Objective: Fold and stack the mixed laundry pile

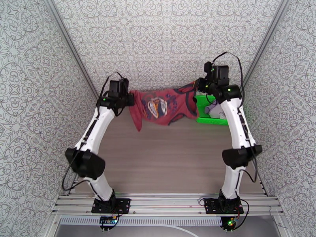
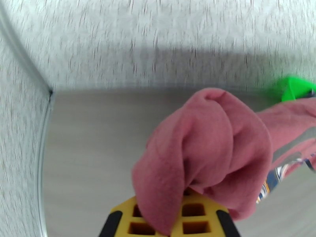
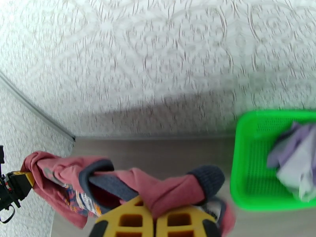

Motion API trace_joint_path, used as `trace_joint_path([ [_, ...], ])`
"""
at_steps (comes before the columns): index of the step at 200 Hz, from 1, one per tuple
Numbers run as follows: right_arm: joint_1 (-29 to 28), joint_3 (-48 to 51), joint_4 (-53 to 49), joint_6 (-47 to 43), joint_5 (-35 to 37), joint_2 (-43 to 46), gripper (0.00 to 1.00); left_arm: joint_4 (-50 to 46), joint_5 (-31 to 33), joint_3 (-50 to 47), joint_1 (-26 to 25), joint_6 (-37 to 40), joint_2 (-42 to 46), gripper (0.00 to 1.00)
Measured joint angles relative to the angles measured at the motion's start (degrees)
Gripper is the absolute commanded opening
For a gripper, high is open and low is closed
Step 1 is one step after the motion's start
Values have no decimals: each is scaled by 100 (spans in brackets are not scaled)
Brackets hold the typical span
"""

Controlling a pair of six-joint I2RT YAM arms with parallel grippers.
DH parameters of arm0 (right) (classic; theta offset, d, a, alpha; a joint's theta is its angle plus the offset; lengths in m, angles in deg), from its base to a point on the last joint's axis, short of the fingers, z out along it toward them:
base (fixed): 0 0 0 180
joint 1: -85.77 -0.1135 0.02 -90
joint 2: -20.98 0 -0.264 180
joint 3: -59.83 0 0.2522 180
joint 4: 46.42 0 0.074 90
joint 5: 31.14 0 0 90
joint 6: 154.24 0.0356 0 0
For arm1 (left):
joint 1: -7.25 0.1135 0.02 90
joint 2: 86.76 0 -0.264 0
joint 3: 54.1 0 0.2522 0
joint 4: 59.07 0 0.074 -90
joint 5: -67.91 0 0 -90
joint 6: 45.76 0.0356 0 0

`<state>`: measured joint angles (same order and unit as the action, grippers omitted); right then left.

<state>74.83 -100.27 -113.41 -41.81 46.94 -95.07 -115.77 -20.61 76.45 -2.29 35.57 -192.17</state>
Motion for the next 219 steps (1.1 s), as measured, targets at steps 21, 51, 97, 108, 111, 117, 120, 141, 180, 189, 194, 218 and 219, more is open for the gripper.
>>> trace_joint_path([
  [21, 46, 669, 295, 0, -282, 417, 0, 339, -39, -127, 22, 136, 94, 0],
  [51, 39, 3773, 1456, 122, -756, 2074, 0, 1298, -72, -2074, 22, 136, 1069, 0],
  [97, -66, 8046, 3348, 671, -1429, 3346, 0, 2673, 52, -5571, -96, -496, 1753, 99],
  [108, -168, 8797, 3604, 785, -1480, 3348, 0, 2741, 195, -6089, -223, -693, 1720, 99],
  [111, -205, 9012, 3661, 807, -1499, 3351, 0, 2752, 262, -6231, -275, -758, 1720, 99],
  [117, -273, 9366, 3711, 857, -1528, 3351, 0, 2736, 396, -6424, -402, -855, 1720, 99],
  [120, -313, 9584, 3740, 890, -1539, 3357, 0, 2734, 428, -6472, -444, -890, 1722, 99],
  [141, -452, 10456, 3816, 999, -1558, 3574, 0, 2594, 988, -6588, -979, -1169, 1786, 99],
  [180, -450, 10780, 3593, 975, -1141, 4629, 27, 1606, 1707, -5851, -1307, -1574, 2177, 99],
  [189, -450, 10773, 3449, 935, -994, 4787, 46, 1392, 1751, -5565, -1292, -1641, 2186, 99],
  [194, -450, 10762, 3357, 883, -925, 4835, 55, 1292, 1746, -5401, -1274, -1670, 2181, 99],
  [218, -450, 10601, 2743, 739, -551, 4913, 79, 994, 1425, -4682, -1058, -1690, 1963, 99],
  [219, -450, 10583, 2702, 704, -529, 4918, 80, 984, 1381, -4634, -1036, -1690, 1934, 99],
])
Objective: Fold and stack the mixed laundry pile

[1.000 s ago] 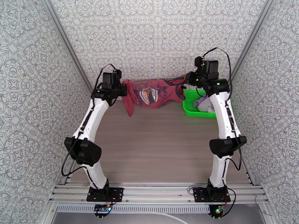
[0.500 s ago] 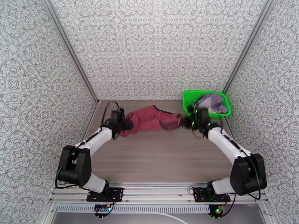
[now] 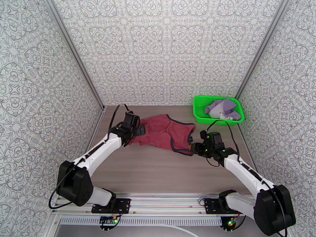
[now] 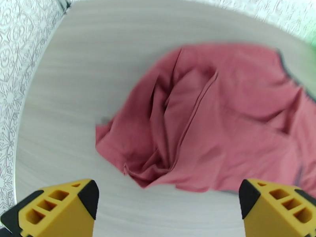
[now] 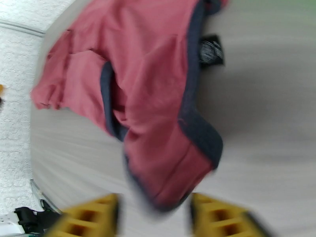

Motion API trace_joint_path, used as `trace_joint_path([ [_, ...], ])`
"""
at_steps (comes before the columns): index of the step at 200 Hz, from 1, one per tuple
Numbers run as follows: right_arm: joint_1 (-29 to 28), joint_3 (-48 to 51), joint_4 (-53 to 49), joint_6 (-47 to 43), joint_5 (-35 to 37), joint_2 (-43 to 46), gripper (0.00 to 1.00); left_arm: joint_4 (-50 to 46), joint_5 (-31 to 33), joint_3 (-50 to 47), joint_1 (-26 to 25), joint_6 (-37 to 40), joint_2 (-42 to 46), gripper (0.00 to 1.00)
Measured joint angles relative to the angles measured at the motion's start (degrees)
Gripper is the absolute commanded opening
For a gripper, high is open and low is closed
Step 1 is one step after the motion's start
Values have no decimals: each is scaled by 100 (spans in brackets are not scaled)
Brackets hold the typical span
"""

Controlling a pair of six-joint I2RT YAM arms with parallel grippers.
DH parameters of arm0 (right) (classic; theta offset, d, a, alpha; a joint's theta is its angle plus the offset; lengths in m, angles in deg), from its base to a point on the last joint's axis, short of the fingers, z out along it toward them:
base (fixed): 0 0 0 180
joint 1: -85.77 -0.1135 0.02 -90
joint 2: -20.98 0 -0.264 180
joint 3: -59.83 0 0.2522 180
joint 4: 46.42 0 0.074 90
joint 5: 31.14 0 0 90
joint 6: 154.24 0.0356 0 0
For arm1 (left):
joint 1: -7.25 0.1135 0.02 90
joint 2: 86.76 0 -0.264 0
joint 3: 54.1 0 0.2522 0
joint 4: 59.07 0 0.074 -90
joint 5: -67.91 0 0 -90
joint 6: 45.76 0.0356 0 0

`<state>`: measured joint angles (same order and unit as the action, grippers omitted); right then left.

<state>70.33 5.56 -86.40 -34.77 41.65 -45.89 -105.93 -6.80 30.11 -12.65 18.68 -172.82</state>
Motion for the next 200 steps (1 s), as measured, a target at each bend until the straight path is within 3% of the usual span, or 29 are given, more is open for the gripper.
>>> trace_joint_path([
  [28, 0, -431, -481, -245, 105, 109, 84, -111, -610, 883, 367, 31, -929, 96],
  [77, 0, -1128, -514, -409, -289, -7, 66, -509, -1274, 2177, 470, 280, -2979, 84],
  [113, -22, -1178, -348, -365, -562, -433, 56, -621, -1486, 2649, 468, 557, -3550, 78],
  [200, -339, -1176, 31, -181, -750, -822, 50, -754, -1554, 3895, 267, 1425, -4594, 64],
])
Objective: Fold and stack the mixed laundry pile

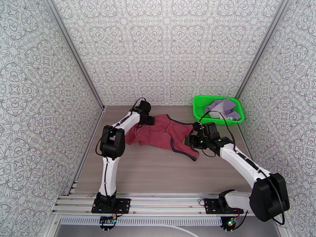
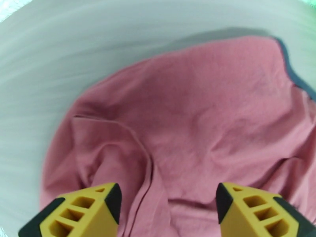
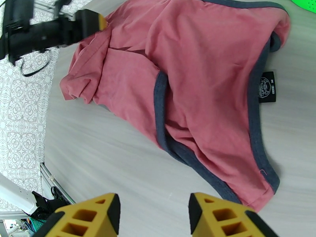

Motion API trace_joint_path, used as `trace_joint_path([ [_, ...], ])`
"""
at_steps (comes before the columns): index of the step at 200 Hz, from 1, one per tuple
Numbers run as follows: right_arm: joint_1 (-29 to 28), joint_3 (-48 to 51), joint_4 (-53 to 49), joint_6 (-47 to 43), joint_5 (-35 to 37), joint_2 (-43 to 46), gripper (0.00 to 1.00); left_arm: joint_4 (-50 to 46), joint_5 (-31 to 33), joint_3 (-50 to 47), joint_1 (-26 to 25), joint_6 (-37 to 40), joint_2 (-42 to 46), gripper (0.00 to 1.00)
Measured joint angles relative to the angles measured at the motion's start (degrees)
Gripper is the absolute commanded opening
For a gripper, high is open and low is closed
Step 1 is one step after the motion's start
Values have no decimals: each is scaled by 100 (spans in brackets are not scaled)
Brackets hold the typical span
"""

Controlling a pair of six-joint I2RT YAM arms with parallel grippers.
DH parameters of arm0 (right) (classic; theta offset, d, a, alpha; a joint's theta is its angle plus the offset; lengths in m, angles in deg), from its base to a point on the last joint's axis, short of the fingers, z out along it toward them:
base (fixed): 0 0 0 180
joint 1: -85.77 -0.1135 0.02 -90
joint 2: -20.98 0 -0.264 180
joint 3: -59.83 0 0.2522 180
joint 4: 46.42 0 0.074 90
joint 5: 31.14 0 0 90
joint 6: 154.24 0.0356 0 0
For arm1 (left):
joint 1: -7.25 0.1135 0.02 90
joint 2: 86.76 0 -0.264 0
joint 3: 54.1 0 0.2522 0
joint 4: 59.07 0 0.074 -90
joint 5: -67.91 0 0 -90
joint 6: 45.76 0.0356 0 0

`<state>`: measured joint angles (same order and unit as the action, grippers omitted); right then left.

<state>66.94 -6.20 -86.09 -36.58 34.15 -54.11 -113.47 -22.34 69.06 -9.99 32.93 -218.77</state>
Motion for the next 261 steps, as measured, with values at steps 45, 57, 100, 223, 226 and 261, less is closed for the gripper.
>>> trace_joint_path([
  [45, -48, 0, 26, 9, 0, -22, 47, -114, 251, 11, -76, 267, -291, 16],
  [57, -81, -2, 68, 17, -7, -81, 46, -105, 343, 2, -90, 254, -291, 4],
  [100, -391, -417, 122, -66, -153, -938, 46, 122, 597, -706, -197, 284, 372, 0],
  [223, -997, -2542, 256, -476, -566, -3987, 53, 710, 1021, -3305, -417, 70, 3777, 31],
  [226, -1012, -2546, 260, -476, -564, -3995, 53, 710, 1021, -3314, -409, 66, 3748, 33],
  [261, -1102, -2573, 278, -417, -476, -4022, 48, 748, 1054, -3241, -321, -76, 3279, 56],
])
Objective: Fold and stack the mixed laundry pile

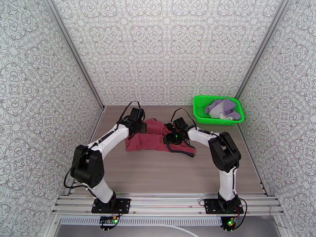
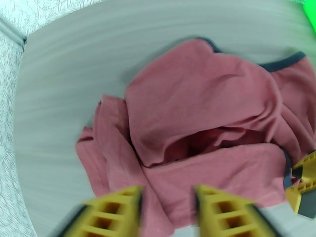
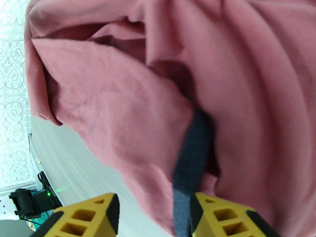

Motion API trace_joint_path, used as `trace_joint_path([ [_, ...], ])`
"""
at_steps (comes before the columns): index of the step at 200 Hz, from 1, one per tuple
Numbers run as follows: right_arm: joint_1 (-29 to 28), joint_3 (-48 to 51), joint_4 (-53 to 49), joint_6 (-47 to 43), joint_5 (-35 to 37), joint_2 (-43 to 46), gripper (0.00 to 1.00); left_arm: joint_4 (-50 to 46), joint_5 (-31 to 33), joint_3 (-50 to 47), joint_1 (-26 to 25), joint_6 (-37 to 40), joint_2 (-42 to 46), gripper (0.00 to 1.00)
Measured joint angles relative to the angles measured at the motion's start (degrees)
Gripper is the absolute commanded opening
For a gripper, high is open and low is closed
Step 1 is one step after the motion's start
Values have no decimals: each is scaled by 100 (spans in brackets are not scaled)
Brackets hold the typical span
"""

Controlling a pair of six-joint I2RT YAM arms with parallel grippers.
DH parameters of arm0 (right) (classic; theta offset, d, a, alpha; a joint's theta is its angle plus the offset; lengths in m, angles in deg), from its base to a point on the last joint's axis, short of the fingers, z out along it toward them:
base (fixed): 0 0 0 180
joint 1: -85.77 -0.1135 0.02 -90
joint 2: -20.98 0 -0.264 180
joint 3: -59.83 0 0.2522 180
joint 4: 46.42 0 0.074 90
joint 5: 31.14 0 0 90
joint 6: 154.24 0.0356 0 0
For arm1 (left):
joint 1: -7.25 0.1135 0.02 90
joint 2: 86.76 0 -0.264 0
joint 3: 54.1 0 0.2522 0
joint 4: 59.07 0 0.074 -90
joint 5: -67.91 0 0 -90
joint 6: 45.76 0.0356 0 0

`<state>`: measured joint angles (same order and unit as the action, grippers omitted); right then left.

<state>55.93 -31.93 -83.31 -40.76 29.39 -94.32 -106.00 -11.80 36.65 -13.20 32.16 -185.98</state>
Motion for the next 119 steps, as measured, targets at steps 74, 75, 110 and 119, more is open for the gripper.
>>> trace_joint_path([
  [74, 35, -2046, -881, -219, 1185, -380, 26, -223, 793, -350, 575, -1108, 79, 38],
  [75, 35, -2092, -896, -208, 1207, -398, 25, -229, 791, -365, 590, -1123, 98, 38],
  [110, 164, -3604, -1456, -319, 1646, -1416, 2, -326, 433, -531, 1392, -1478, 260, 20],
  [119, 195, -3877, -1576, -372, 1725, -1698, 0, -326, 323, -520, 1488, -1519, 125, 18],
])
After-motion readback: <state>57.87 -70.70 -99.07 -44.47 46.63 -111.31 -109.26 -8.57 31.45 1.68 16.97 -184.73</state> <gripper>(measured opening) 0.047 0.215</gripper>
